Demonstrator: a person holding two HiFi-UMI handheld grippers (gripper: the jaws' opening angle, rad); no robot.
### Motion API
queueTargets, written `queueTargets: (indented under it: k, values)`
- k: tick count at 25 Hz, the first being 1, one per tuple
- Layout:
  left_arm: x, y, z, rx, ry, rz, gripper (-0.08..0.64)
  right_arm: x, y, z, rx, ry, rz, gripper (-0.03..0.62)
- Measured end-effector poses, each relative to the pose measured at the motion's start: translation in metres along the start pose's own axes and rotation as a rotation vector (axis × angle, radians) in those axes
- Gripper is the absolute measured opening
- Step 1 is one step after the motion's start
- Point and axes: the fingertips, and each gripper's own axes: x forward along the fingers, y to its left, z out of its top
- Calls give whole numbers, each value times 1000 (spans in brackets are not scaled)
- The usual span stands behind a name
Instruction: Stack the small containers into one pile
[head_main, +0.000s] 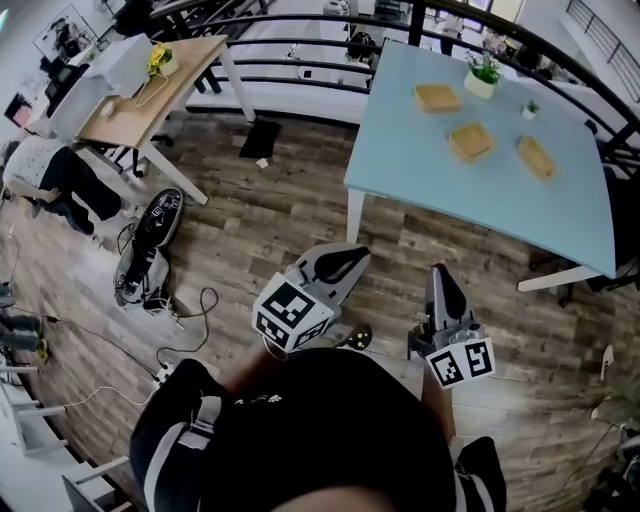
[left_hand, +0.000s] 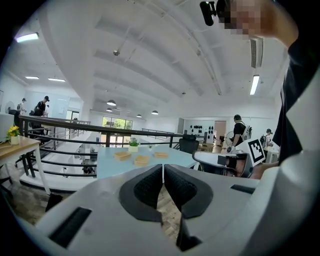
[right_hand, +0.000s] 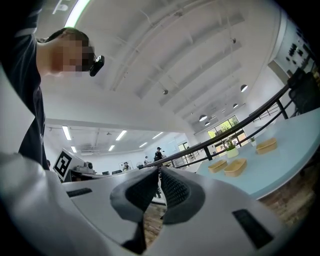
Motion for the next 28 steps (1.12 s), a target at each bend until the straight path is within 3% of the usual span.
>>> queueTargets:
  k: [10, 19, 28]
  values:
    - [40, -8, -2, 10, 20, -10, 18, -6, -41, 1, 24, 6, -23, 8]
    - [36, 1, -2, 14, 37, 33, 18, -1, -39, -1, 39, 0, 1, 9]
    - [45, 0, -3, 26, 36, 6, 18, -2, -47, -1, 32, -3, -23, 12]
